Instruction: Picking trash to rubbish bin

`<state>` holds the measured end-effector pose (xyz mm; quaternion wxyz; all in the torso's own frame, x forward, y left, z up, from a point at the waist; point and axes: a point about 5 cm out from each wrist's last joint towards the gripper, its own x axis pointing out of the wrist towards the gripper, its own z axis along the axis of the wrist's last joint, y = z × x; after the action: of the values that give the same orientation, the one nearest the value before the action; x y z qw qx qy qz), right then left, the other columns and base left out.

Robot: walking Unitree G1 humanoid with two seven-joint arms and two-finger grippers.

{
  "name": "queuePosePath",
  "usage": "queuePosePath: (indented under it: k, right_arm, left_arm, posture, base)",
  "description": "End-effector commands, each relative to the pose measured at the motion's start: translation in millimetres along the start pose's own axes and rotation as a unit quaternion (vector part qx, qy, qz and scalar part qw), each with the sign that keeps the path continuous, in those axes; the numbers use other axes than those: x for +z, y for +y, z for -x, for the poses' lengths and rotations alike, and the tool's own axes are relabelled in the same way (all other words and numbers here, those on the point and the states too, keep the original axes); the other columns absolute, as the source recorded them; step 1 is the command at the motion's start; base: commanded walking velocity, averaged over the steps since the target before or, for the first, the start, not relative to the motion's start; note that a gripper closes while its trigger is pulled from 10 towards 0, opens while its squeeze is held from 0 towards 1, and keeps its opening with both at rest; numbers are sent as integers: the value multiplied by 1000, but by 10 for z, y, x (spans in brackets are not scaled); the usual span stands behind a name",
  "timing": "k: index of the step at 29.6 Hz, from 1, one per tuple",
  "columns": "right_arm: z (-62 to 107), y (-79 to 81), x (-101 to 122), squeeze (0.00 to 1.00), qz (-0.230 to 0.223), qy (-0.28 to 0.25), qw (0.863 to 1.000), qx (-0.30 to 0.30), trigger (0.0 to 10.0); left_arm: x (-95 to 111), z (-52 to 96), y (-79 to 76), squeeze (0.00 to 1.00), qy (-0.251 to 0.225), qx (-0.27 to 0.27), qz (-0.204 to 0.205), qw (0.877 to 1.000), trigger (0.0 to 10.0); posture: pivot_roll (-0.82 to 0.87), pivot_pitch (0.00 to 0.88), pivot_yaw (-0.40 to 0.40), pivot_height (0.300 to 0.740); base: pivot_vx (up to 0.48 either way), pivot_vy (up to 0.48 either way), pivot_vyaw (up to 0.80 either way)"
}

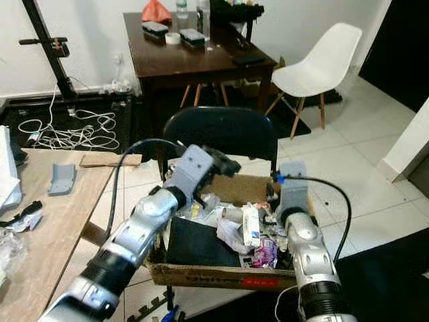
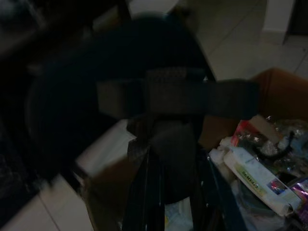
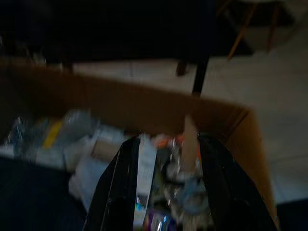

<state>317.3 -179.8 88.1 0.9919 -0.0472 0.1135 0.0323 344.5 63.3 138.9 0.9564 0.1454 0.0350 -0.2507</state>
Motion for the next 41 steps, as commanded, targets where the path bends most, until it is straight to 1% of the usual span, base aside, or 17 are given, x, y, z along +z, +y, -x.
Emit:
queuePosePath:
  k: [1,8,13,14,17,18,19,25,27,28,29,31,32,34,35,37,41]
  right_arm:
    - [70,-29,-168,0,2,28,1000,-7,10000]
    - [183,-57,-284,0,-7,42,999,-24,10000]
    - [197,-64,-308,0,-8,46,998,-31,10000]
    - [196,-64,-308,0,-8,47,998,-32,10000]
    - [178,-62,-287,0,-6,45,998,-31,10000]
    - [164,-62,-271,0,-5,44,999,-30,10000]
    - [153,-62,-258,0,-4,43,999,-29,10000]
    - [98,-54,-174,0,-2,33,999,-25,10000]
    - [70,-42,-89,0,-2,13,1000,-24,10000]
    - [59,-36,-24,0,-12,-3,1000,-25,10000]
    - [59,-36,-24,0,-12,-3,1000,-25,10000]
    - [48,-16,123,0,-34,-41,998,-22,10000]
    - [48,-16,123,0,-34,-41,998,-22,10000]
    - [28,24,311,0,-56,-88,994,-18,10000]
    - [28,24,311,0,-56,-88,994,-18,10000]
    - [-9,77,490,0,-79,-127,989,-12,10000]
    - [-34,122,569,0,-89,-138,986,-1,10000]
  left_arm:
    - [-47,-57,13,0,13,3,38,999,10000]
    - [-107,-106,10,0,29,-11,39,999,10000]
    - [-126,-130,-11,0,31,-28,38,998,10000]
    - [-125,-134,-21,1000,28,-39,44,998,10000]
    - [-83,-129,-33,1000,13,-55,57,997,10000]
    - [-55,-123,-37,471,4,-63,60,996,10000]
    - [-31,-117,-41,0,-4,-69,61,996,10000]
    - [112,-64,-42,0,-48,-98,89,990,10000]
    - [223,-14,48,0,-81,-77,116,987,10000]
    - [309,20,125,0,-109,-49,123,985,10000]
    - [309,20,125,0,-109,-49,123,985,10000]
    - [431,87,271,0,-143,2,158,977,10000]
    - [431,87,271,0,-143,2,158,977,10000]
    - [490,223,452,0,-177,68,198,962,10000]
    - [490,223,452,0,-177,68,198,962,10000]
    - [425,365,565,0,-179,120,209,954,10000]
    - [374,416,571,0,-171,127,213,954,10000]
  posture:
    - [-19,149,12,740]
    - [-22,168,36,740]
    - [-22,172,39,740]
    - [-22,172,39,740]
    - [-22,172,39,740]
    - [-22,172,39,740]
    - [-18,163,15,740]
    - [-19,143,2,740]
    - [-18,138,0,740]
    - [-18,138,0,740]
    - [-18,138,0,740]
    - [-11,133,-4,740]
    - [-11,133,-4,740]
    - [3,108,-17,740]
    - [3,108,-17,740]
    - [9,97,-24,740]
    - [18,85,-34,740]
  base:
    - [0,0,0]
    - [0,0,0]
    - [0,0,0]
    - [0,0,0]
    - [0,0,0]
    - [0,0,0]
    - [0,0,0]
    - [0,0,0]
    - [0,0,0]
    - [0,0,0]
    - [0,0,0]
    - [0,0,0]
    - [0,0,0]
    - [0,0,0]
    - [0,0,0]
    - [0,0,0]
    - [0,0,0]
